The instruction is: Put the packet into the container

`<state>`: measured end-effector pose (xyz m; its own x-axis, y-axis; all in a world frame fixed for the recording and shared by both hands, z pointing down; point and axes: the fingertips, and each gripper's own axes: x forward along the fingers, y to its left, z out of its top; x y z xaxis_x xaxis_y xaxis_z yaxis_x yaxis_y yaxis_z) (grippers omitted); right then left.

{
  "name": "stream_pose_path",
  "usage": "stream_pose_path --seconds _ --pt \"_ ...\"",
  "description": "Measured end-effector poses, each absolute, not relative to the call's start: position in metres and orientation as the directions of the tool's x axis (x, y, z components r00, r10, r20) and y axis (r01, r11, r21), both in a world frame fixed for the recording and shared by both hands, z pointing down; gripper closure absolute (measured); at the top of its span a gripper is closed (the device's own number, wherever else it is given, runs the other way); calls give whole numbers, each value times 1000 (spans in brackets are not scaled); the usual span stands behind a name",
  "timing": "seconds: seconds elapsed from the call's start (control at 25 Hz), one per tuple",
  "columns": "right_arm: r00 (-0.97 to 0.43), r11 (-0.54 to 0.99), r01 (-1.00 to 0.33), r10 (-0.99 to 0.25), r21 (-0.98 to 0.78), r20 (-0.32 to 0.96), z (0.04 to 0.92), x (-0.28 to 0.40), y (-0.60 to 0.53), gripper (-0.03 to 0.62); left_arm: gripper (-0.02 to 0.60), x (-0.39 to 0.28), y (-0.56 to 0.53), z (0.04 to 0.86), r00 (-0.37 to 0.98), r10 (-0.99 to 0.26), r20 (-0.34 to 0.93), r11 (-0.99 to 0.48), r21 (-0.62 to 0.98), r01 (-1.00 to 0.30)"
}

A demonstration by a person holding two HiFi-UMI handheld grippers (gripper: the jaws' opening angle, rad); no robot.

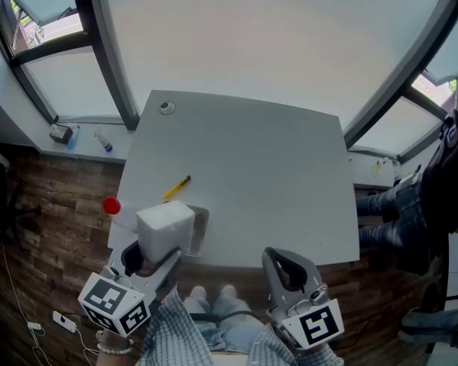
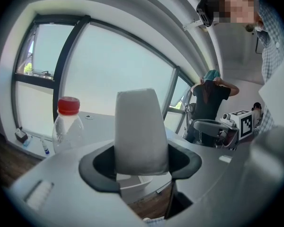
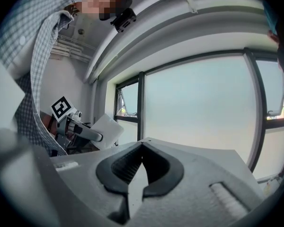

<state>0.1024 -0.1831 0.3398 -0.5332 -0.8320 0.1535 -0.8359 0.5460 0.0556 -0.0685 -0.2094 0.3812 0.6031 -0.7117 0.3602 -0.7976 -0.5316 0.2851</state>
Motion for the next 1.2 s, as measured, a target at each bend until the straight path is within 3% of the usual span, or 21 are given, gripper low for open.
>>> stream_pose_path --seconds 1.2 --pt "-438 451 -891 -881 42 179 350 140 -173 597 305 -53 -230 479 487 -540 687 -527 176 -832"
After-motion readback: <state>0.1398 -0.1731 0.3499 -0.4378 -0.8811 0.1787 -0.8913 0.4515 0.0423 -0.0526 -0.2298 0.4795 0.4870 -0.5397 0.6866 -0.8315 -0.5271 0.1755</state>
